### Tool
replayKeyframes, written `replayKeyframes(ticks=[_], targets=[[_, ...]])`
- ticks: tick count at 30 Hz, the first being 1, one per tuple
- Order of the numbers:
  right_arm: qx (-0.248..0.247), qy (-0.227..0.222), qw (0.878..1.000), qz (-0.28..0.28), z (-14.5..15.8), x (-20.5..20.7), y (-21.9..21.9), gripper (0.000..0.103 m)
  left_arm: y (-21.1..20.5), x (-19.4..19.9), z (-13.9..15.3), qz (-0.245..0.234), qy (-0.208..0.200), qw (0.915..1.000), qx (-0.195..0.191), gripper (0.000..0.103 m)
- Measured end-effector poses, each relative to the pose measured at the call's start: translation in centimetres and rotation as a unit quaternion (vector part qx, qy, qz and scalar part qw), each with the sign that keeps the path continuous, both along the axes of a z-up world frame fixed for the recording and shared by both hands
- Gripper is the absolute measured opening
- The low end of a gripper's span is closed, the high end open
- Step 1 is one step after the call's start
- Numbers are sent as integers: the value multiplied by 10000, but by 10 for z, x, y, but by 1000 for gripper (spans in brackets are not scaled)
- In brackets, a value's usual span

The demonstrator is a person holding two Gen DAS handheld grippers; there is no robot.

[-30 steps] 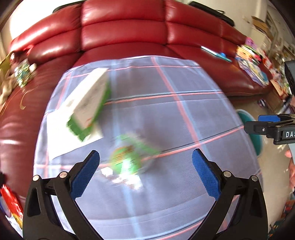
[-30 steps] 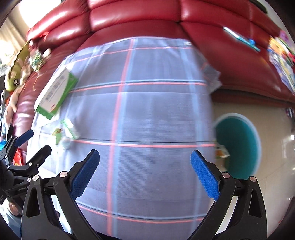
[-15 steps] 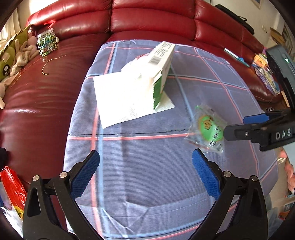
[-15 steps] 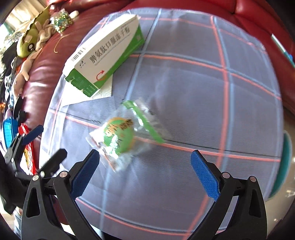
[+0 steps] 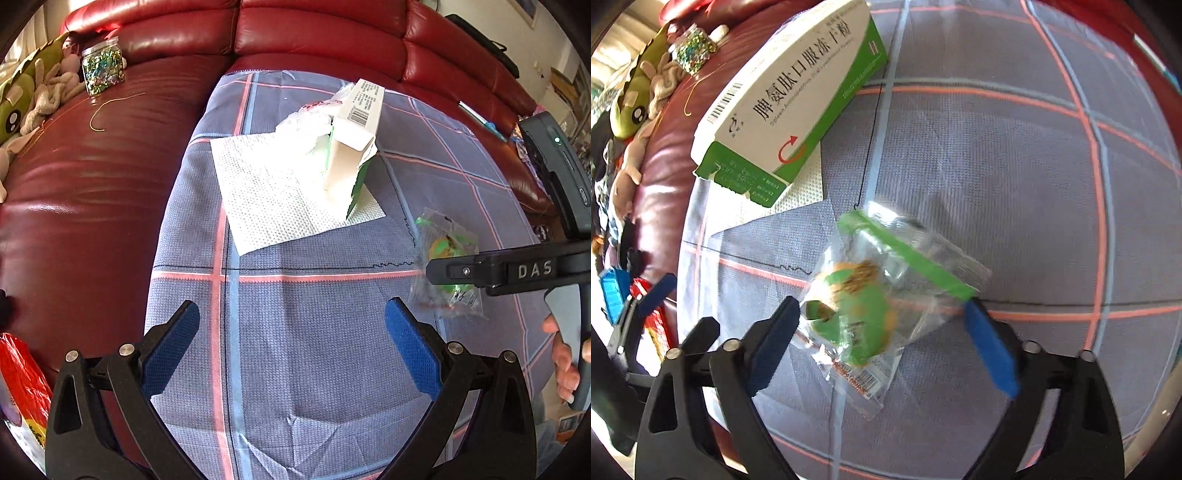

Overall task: Collect trash
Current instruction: 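Grasp the clear green-printed snack packet with the right tool, then grasp the long white medicine box with the left tool while the right tool holds the packet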

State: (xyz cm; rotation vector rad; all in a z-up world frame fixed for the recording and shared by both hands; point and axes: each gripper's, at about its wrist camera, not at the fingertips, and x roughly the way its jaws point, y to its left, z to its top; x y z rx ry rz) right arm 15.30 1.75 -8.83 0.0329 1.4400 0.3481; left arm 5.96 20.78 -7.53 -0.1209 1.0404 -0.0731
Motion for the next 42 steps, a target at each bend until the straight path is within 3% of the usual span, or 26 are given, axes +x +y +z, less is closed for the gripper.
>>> replayKeyframes(ticks=[3,5,6,7,17,25,28,33,36,42], targets=[[-118,-97,9998,120,2,0,4,57,-2,3,2,-10,-19,10000,14,96],[-105,-115,9997,166,5,1,2,50,-3,5,4,-25,-36,10000,13,96],[-112,-164,9996,192,7,0,2,38,-5,7,5,-39,-50,10000,17,96],[-97,-218,9995,227,11,1,0,35,-6,8,7,-56,-64,10000,19,96],[-319,-653,9973,-128,38,27,-47,33,-36,82,37,-475,-305,9975,420,96],[-356,-607,9972,-253,35,36,-75,33,-60,136,36,-631,-292,9965,457,94],[-379,-595,9972,-228,32,40,-82,33,-65,145,36,-664,-272,9963,472,80],[-389,-550,9976,-174,28,48,-85,33,-71,158,24,-752,37,9953,609,46],[-355,-532,9978,-148,26,52,-89,33,-76,161,20,-822,147,9940,703,38],[-251,-503,9983,-152,22,53,-98,33,-88,165,14,-932,302,9907,941,37]])
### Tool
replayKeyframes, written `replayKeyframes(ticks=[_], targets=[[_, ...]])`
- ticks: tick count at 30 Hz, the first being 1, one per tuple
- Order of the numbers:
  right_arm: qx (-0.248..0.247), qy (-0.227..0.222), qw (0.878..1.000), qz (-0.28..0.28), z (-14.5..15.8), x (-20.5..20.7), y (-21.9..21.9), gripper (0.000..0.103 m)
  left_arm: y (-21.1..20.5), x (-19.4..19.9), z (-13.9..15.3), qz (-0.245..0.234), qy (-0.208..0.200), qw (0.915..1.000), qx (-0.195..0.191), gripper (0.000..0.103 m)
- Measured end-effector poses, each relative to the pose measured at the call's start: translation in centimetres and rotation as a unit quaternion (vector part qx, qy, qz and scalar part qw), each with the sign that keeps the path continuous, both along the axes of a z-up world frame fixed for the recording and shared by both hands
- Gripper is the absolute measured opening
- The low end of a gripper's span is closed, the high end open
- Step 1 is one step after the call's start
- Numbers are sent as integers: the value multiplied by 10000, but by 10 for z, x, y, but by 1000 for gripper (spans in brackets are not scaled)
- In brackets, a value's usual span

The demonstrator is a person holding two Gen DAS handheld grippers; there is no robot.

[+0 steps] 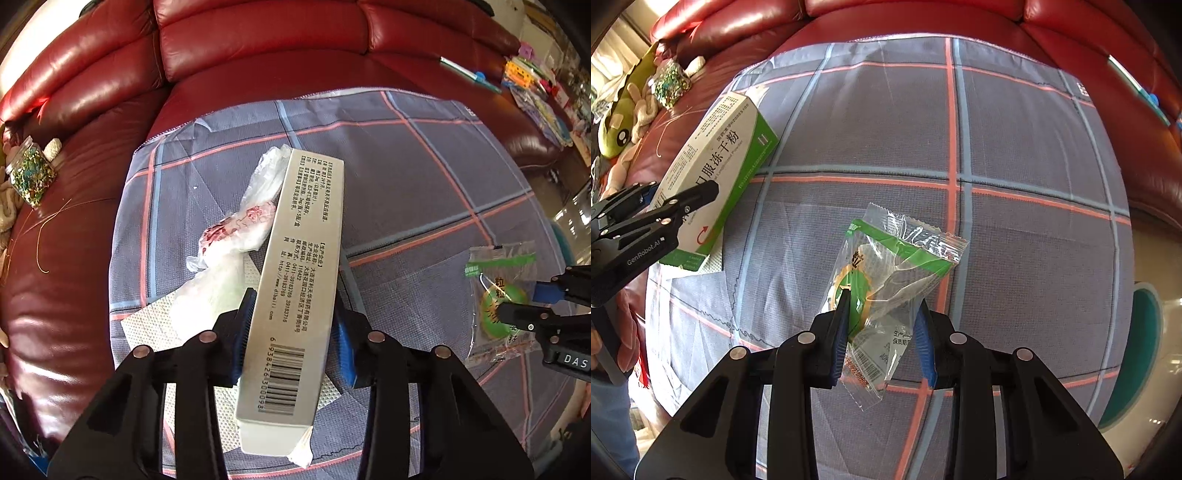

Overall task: Collect trash
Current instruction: 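Grasp the long white medicine box with the left tool while the right tool holds the packet, then carry the white box and snack packet over the teal bucket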

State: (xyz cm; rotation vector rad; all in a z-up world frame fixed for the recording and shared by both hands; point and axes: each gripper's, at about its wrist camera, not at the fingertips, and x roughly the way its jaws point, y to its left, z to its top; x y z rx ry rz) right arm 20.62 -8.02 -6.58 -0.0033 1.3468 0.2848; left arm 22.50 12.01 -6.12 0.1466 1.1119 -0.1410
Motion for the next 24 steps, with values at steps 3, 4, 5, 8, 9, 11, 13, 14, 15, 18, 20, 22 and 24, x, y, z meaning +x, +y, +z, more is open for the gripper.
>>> replayKeyframes(ticks=[3,4,5,8,9,11,13,14,15,18,20,22,24], targets=[[74,19,10000,-42,-3,1,-8,33,-6,5,-6,52,98,9999,79,42],[97,21,9999,-56,-4,1,-11,33,-8,7,-8,73,123,9999,87,42],[131,26,9999,-78,-5,0,-15,33,-10,8,-9,86,126,9998,95,42],[205,38,9997,-130,-6,-3,-26,33,-16,8,-9,90,106,9999,77,34],[220,37,9996,-142,-6,-4,-29,33,-19,7,-8,72,123,9999,34,33],[250,23,9995,-174,-6,-5,-36,33,-25,5,-7,43,66,9999,62,31],[288,3,9994,-217,-5,-7,-43,33,-33,-1,-2,-16,-25,10000,58,31],[304,-24,9992,-239,-3,-9,-48,33,-36,-5,0,-46,-32,10000,-20,31],[318,-53,9992,-254,-2,-11,-53,33,-41,-11,5,-91,-63,9999,-120,31],[411,-125,9984,-356,3,-16,-73,33,-56,-26,17,-222,-133,9991,-336,31],[464,-175,9977,-458,8,-20,-91,33,-73,-38,24,-372,-152,9980,-486,31],[521,-225,9966,-597,12,-24,-111,33,-94,-48,29,-533,-145,9969,-557,31],[559,-309,9947,-808,18,-28,-140,33,-115,-56,33,-716,-118,9954,-625,31]])
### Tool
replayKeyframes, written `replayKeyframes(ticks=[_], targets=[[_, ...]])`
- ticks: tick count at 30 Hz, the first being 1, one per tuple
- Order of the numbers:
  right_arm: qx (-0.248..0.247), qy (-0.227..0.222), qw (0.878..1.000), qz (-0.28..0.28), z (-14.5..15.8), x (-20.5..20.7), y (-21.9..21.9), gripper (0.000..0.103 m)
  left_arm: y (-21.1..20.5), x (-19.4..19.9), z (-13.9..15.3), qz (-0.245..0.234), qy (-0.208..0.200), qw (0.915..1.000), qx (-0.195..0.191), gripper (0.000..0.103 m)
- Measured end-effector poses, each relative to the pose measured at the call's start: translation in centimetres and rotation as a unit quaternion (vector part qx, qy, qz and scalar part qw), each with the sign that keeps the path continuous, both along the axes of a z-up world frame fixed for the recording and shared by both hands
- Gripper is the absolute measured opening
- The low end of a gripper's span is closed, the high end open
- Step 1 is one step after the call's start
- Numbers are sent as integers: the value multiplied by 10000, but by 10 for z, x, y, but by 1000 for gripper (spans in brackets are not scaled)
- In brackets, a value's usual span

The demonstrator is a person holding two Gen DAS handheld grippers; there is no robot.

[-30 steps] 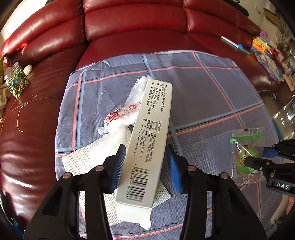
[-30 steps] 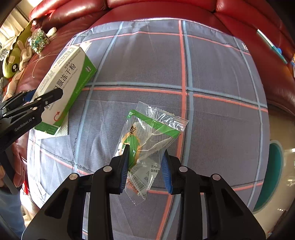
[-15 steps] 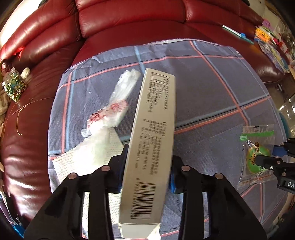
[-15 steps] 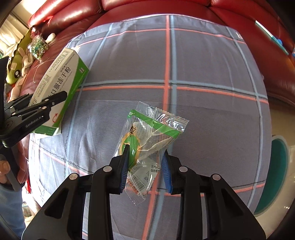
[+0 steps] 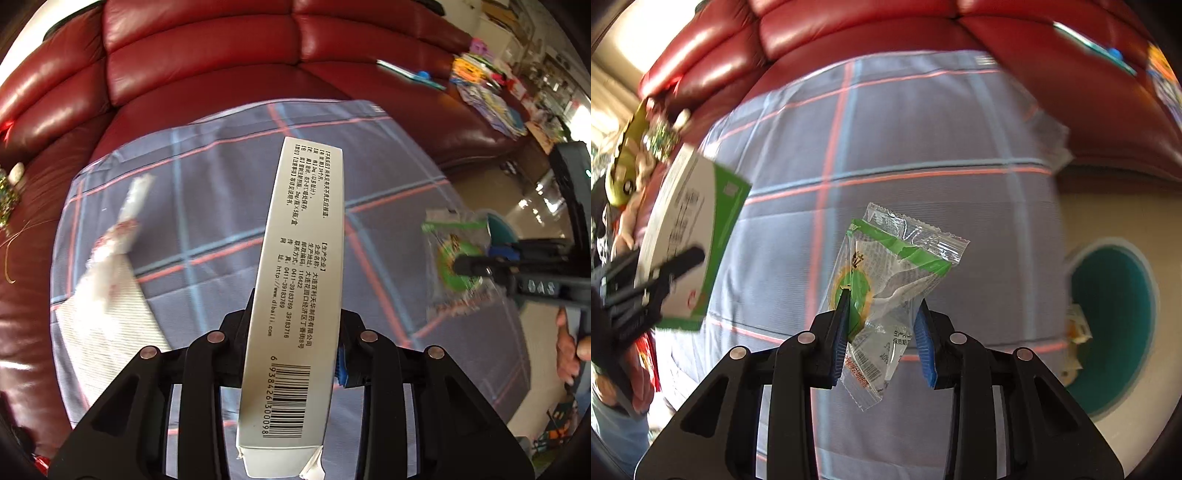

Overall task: Collect trash
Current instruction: 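Carry the white box and snack packet over the teal bucket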

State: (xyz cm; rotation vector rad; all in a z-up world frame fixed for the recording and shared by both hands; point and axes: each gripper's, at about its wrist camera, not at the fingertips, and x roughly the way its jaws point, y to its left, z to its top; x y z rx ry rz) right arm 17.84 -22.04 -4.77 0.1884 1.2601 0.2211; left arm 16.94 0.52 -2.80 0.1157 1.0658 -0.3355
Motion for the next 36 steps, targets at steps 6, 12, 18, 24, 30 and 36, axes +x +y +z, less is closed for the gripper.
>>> replayKeyframes(ticks=[6,12,18,24,30,36], targets=[[68,-215,9978,-621,16,-22,-83,33,-75,-12,10,-510,11,9986,-115,31],[29,-395,9920,-1200,25,-48,-164,33,-163,-29,13,-1043,78,9944,-148,32],[84,-420,9852,-1659,21,-74,-228,33,-238,-40,7,-1413,229,9896,-112,32],[63,-378,9828,-1808,11,-88,-261,33,-288,-41,-5,-1644,391,9856,-58,32],[129,-344,9795,-1981,2,-98,-291,33,-320,-40,-20,-1890,533,9805,59,32],[187,-285,9784,-2037,-7,-103,-304,33,-342,-39,-31,-2044,638,9767,131,32]])
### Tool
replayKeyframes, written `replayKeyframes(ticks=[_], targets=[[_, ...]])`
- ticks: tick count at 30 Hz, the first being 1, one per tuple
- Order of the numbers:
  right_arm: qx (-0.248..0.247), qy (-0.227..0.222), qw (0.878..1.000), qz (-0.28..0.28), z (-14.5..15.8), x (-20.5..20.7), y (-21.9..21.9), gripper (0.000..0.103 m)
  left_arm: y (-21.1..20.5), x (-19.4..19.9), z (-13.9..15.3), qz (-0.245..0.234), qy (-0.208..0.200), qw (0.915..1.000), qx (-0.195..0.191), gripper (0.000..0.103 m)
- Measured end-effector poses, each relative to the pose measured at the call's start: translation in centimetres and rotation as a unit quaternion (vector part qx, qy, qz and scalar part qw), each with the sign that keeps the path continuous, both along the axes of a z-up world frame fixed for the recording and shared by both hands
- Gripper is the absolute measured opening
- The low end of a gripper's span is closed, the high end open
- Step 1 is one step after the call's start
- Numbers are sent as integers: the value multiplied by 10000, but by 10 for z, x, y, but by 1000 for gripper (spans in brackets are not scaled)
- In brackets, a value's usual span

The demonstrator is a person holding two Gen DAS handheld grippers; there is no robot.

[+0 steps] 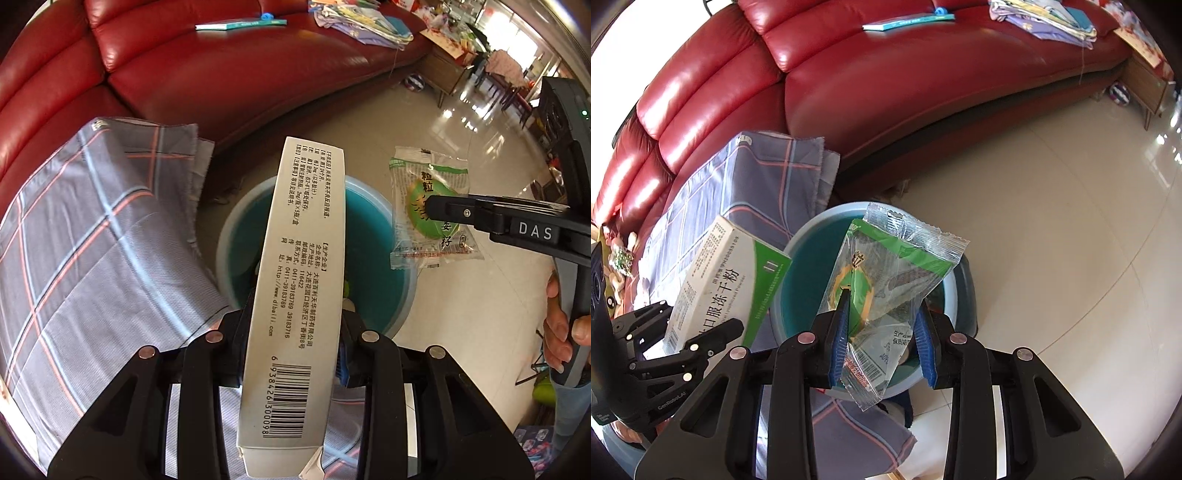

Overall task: Collect trash
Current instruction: 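Carry the white box and snack packet over the teal bucket, then open the left tool to drop the white box into the bucket, then open the right tool to drop the snack packet into the bucket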

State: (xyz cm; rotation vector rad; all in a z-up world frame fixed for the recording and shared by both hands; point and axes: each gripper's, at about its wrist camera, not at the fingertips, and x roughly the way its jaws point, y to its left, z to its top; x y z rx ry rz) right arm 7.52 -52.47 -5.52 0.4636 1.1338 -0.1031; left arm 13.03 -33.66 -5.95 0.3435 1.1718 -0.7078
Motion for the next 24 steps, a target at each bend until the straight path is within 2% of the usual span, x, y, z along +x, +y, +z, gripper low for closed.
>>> replayKeyframes(ticks=[11,13,14,15,24], targets=[[-32,67,10000,-18,-6,0,-6,33,-26,13,-21,-45,256,9997,37,34],[-35,100,9999,-25,-9,2,-6,33,-29,14,-23,9,202,9998,67,48],[-34,120,9999,-27,-11,2,-7,33,-29,16,-24,55,159,9998,69,63],[-37,138,9999,-29,-12,3,-7,33,-29,16,-23,87,121,9999,61,69],[-66,269,9996,17,-22,9,-3,33,-23,15,-25,164,0,9998,135,79]])
